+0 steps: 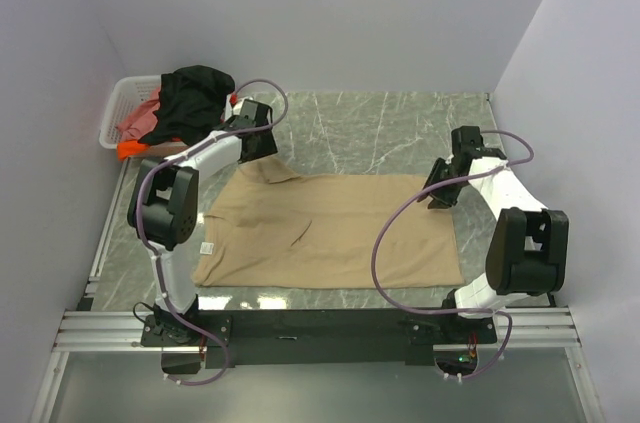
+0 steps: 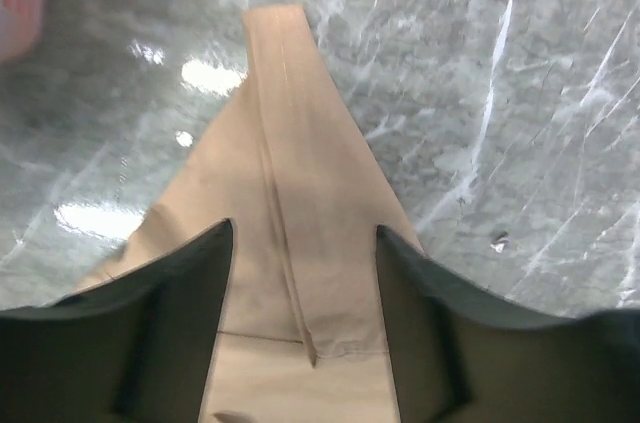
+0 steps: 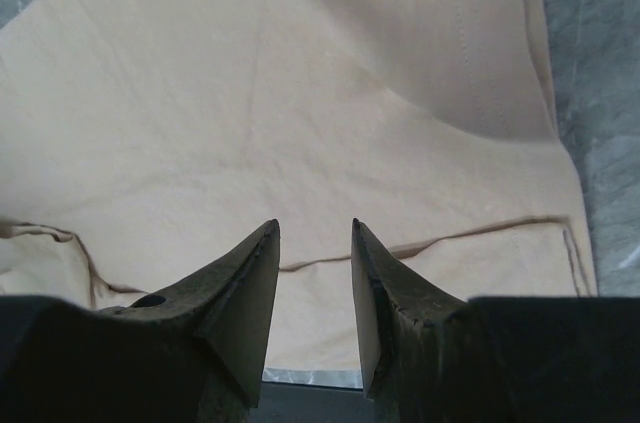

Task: Fold and stack the t-shirts
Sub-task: Fold the tshirt

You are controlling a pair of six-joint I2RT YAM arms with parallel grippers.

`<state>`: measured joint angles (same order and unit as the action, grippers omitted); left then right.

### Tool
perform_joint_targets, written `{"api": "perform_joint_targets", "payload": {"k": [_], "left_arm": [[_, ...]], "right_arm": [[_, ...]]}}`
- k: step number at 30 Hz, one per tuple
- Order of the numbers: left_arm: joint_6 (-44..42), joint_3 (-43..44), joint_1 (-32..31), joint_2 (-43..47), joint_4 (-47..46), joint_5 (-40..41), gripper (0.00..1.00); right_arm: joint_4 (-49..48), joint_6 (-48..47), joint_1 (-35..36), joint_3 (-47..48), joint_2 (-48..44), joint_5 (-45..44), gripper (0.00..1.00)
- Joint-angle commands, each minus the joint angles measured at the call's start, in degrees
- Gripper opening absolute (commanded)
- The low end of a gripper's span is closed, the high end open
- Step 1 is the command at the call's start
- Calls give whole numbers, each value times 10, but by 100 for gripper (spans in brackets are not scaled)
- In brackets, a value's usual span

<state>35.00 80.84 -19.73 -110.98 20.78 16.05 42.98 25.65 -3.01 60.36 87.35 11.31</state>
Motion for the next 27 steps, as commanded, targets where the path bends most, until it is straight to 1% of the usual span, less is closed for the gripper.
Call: {"api": "perform_joint_targets", "payload": {"k": [1, 2, 3, 6, 7, 10, 16, 22, 27], "left_arm": [[9, -2, -1, -7, -10, -27, 59], [9, 1, -1, -13, -8, -37, 52], [9, 12, -2, -20, -6, -42, 50], [3, 33, -7, -44, 4, -48, 48], [2, 35, -9, -54, 4, -48, 45], [3, 47, -12, -65, 15, -37, 43], [8, 44, -12, -78, 21, -26, 38], [23, 18, -13, -49, 15, -10, 40], [24, 14, -13, -40, 15, 1, 45]], "right_arm": [[-18, -2, -2, -19, -19, 15, 42], [-18, -3, -2, -22, -21, 14, 42], [-18, -5, -2, -23, -24, 13, 42], [-16, -7, -1, -26, -31, 11, 42], [-16, -7, -1, -27, -32, 10, 42], [-14, -7, -1, -29, -38, 11, 42], [-12, -7, -2, -31, -44, 10, 42], [-14, -5, -1, -37, -46, 13, 42], [-17, -6, -2, -44, -50, 16, 42]]}}
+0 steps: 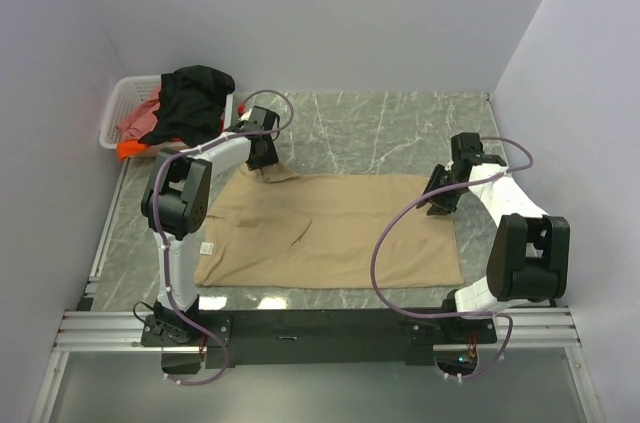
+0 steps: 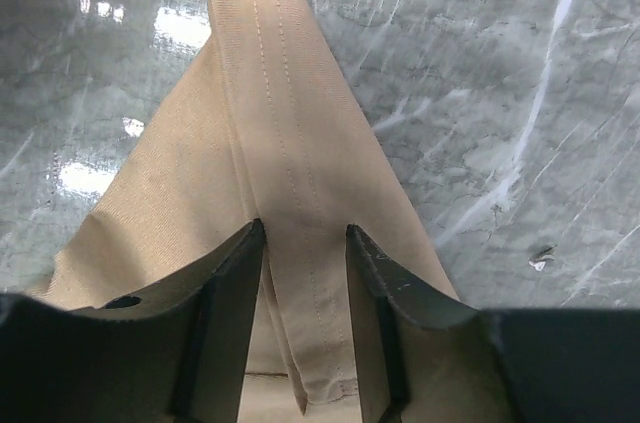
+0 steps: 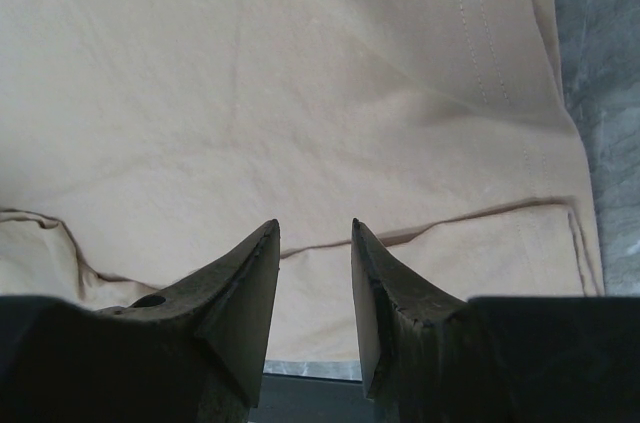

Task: Fold and stack the t-shirts
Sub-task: Fold the tshirt

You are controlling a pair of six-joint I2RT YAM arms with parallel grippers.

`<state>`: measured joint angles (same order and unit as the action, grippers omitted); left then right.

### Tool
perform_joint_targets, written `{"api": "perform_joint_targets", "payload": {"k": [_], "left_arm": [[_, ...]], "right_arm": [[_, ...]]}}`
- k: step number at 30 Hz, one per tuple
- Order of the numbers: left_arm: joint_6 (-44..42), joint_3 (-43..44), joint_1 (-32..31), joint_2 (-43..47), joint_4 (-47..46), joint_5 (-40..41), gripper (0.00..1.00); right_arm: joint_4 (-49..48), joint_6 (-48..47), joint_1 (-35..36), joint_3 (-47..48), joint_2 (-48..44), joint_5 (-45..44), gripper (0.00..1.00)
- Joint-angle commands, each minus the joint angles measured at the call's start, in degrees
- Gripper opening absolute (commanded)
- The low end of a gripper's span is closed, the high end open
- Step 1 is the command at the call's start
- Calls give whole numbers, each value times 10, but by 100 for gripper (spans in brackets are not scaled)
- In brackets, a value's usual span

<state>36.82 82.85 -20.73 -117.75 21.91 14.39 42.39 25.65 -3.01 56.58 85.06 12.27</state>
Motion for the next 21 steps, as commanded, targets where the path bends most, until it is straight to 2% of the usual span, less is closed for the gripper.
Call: {"api": "perform_joint_targets", "payload": {"k": [1, 8, 9, 10, 13, 21], "left_arm": [[6, -5, -3, 28, 3, 19, 46], [0, 6, -3, 17, 9, 21, 43], [-2, 5, -3, 17, 7, 21, 39], [-3, 4, -3, 17, 5, 20, 27], [-5, 6, -3, 17, 7, 21, 13], [-3, 20, -3, 34, 11, 16, 0]], "right_arm": [[-11, -6, -1, -8, -27, 6, 42], [-13, -7, -1, -10, -29, 5, 42], [-12, -7, -1, -10, -29, 3, 42], [-13, -7, -1, -9, -28, 1, 42], [-10, -7, -2, -5, -22, -2, 42], [5, -20, -21, 38, -1, -17, 42]]}}
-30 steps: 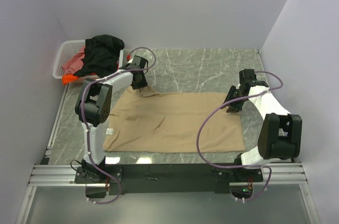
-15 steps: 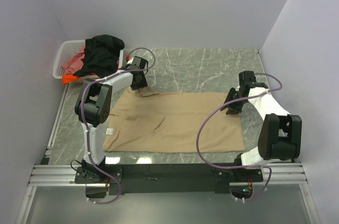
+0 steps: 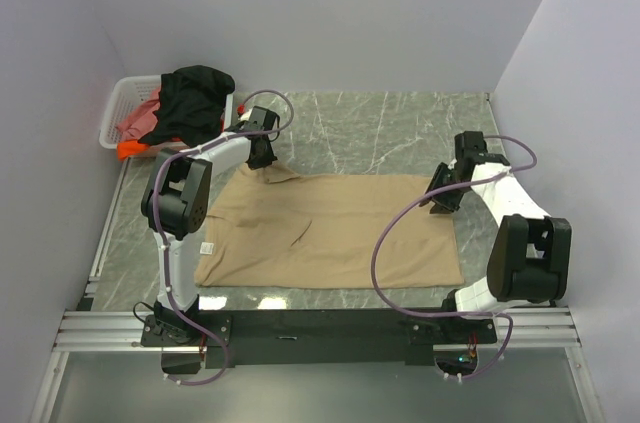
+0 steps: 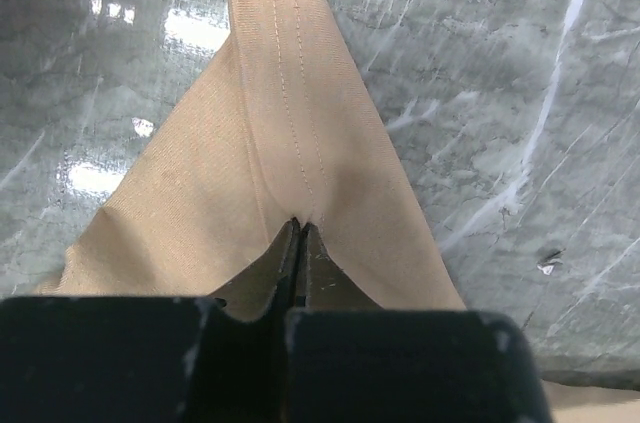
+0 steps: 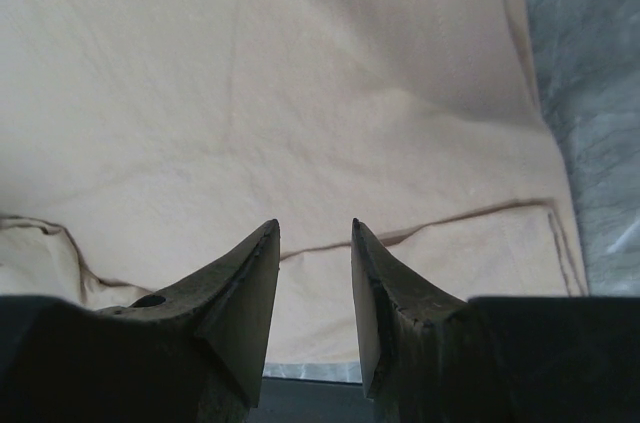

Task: Fold and stack the t-shirts
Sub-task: Fold the tshirt

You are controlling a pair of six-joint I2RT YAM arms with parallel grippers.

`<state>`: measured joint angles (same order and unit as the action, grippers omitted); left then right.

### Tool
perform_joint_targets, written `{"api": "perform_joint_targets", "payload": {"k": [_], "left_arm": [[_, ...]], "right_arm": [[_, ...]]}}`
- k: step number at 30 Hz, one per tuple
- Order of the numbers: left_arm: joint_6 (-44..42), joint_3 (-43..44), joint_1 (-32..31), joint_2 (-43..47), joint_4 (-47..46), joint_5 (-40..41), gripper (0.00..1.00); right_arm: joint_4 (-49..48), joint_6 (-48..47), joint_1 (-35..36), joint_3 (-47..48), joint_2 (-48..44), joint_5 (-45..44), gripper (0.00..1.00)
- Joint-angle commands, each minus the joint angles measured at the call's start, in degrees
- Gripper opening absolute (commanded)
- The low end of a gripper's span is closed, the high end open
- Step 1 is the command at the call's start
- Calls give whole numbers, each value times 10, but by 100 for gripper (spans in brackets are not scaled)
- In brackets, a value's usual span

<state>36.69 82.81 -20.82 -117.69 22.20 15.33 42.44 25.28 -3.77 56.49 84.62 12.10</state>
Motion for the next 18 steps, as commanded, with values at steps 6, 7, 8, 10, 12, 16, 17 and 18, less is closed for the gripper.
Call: {"api": "perform_joint_targets", "payload": {"k": [6, 7, 8, 10, 12, 16, 17, 18], "left_arm": [[1, 33, -4, 52, 18, 0, 1], [2, 33, -3, 57, 18, -2, 0], [2, 32, -3, 59, 19, -4, 1], [4, 33, -4, 63, 22, -6, 1], [5, 30, -5, 69, 23, -7, 1], [9, 22, -7, 75, 24, -15, 1], [10, 19, -7, 76, 23, -17, 1], [12, 17, -9, 76, 22, -19, 1]], "right_arm": [[10, -29, -40, 103, 37, -46, 42], [8, -30, -44, 112, 44, -56, 42], [6, -32, -45, 120, 62, -71, 42], [1, -33, -50, 144, 84, -81, 42], [-7, -28, -55, 169, 118, -88, 43], [-20, -15, -58, 218, 170, -113, 43], [-19, -12, -60, 229, 190, -117, 43], [-19, -10, -61, 247, 200, -120, 43]]}}
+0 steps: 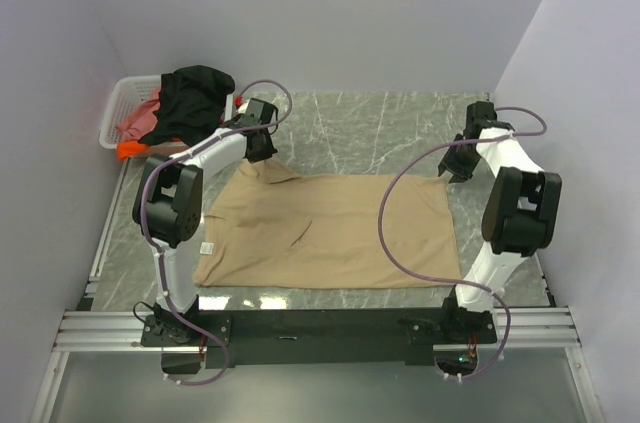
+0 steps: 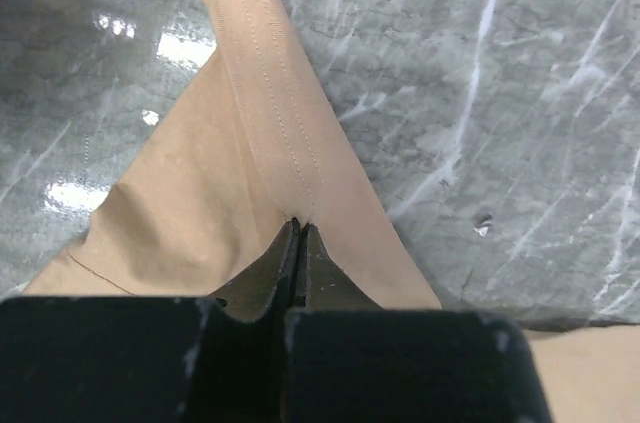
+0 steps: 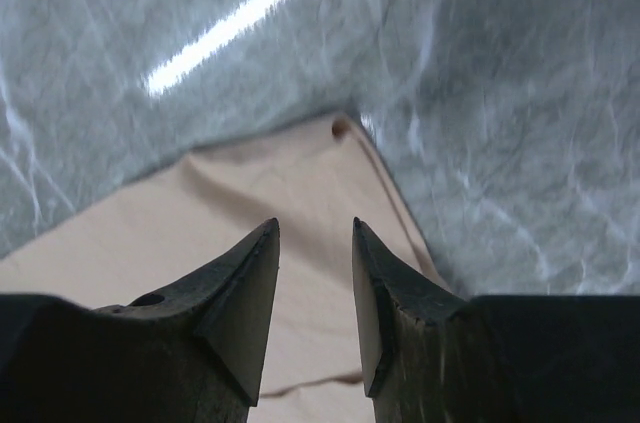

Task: Fold and stack the t-shirts
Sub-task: Fold the tshirt

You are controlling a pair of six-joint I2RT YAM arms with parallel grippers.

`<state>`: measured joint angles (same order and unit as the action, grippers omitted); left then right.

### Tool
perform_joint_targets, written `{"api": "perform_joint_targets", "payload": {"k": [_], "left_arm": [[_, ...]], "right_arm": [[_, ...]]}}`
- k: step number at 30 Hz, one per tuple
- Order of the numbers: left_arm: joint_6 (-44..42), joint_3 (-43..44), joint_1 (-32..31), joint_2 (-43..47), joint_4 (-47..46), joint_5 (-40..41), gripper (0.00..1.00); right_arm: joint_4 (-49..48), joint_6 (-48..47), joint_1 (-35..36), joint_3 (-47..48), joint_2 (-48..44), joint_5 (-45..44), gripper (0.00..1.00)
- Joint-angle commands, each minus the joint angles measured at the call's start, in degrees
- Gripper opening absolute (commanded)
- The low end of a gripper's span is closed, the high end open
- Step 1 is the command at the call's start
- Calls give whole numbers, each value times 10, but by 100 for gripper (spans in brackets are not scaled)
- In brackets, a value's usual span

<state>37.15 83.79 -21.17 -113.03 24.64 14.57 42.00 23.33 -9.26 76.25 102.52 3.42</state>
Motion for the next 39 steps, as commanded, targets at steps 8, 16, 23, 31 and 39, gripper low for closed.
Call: {"api": "perform_joint_targets", "payload": {"k": [8, 16, 23, 31, 39], "left_arm": [[12, 4, -12, 30, 1, -18, 0], [8, 4, -14, 28, 6, -19, 1], [6, -7, -13, 31, 4, -21, 1], [-17, -22, -13, 64, 10, -5, 1], [-5, -98, -13, 152, 11, -9, 1]], "right_arm": [[-21, 20, -9, 107, 107, -33, 43], [-37, 27, -9, 101, 140, -14, 43], [-46, 30, -6, 90, 150, 5, 22], [-34, 12, -6, 87, 125, -8, 0], [-34, -8, -5, 28, 40, -26, 0]]}}
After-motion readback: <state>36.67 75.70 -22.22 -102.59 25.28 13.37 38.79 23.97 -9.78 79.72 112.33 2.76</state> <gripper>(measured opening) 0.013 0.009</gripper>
